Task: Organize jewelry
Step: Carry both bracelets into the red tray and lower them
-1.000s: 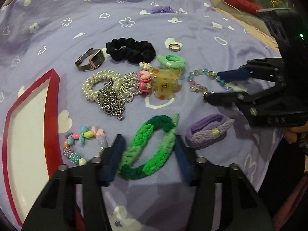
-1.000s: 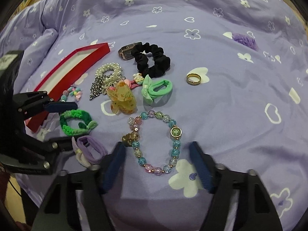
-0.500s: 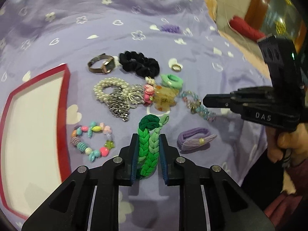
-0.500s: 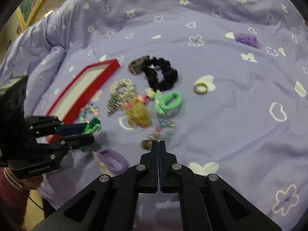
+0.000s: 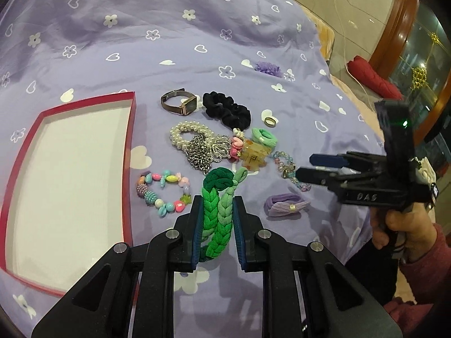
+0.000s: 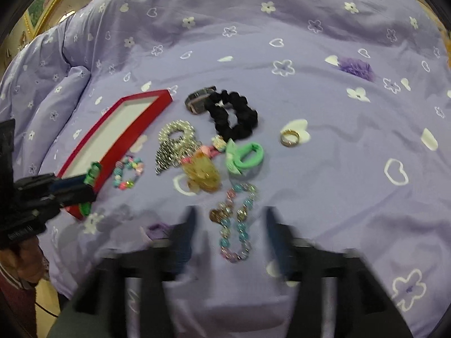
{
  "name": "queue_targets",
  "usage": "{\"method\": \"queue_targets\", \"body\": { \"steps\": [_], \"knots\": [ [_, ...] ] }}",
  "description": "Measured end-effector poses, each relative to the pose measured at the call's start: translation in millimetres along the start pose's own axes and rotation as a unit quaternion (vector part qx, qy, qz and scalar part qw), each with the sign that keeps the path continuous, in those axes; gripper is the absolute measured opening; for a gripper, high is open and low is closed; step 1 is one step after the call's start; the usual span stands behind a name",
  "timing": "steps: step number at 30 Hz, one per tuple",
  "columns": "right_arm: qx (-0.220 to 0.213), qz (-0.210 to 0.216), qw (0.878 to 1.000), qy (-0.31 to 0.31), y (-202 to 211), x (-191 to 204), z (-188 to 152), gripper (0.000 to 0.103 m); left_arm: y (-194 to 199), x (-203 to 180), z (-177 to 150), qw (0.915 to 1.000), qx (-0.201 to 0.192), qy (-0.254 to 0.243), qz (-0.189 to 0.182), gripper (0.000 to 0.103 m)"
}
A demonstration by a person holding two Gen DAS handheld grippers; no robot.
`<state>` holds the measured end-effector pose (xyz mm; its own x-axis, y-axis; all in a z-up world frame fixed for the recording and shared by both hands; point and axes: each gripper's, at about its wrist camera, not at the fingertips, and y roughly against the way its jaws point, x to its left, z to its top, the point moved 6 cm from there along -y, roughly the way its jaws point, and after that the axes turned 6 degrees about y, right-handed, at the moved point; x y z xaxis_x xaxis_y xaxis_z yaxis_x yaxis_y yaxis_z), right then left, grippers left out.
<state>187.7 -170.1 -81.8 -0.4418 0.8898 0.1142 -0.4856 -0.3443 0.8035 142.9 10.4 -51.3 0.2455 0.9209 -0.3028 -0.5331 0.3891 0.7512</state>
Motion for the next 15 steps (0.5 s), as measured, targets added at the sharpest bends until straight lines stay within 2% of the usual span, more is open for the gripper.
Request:
{"method": "queue_targets", "body": {
  "steps": [6,7,9,11,12,15],
  "knots": [
    [0.024,-0.003,1.000,0.004,-30.1,-0.9,-8.5,0.059,2.4,1.5,-0.5,1.0000,-0.002,0.008,0.003,0.018],
    [0.017,-0.010,1.000,0.013,-31.5,1.3,-7.0,0.055,2.7,2.5,-0.5,0.9999,-0.002,0.009,0.004,0.018],
    [0.014,-0.027,0.999,0.035,-35.3,5.1,-4.0,0.018,3.7,5.4,-0.9,0.9999,-0.002,0.013,0.009,0.018],
    [0.012,-0.025,0.999,0.036,-37.4,5.9,-1.8,0.018,5.3,9.3,-1.6,0.9998,-0.003,0.018,0.013,0.018],
    [0.009,-0.021,0.999,0.032,-36.6,5.0,-0.9,0.009,6.5,11.1,-1.8,0.9997,-0.003,0.020,0.014,0.018],
    [0.003,0.008,1.000,0.005,-28.8,1.5,0.0,0.009,12.0,17.6,-1.4,0.9994,-0.009,0.027,0.019,0.018]
  ]
}}
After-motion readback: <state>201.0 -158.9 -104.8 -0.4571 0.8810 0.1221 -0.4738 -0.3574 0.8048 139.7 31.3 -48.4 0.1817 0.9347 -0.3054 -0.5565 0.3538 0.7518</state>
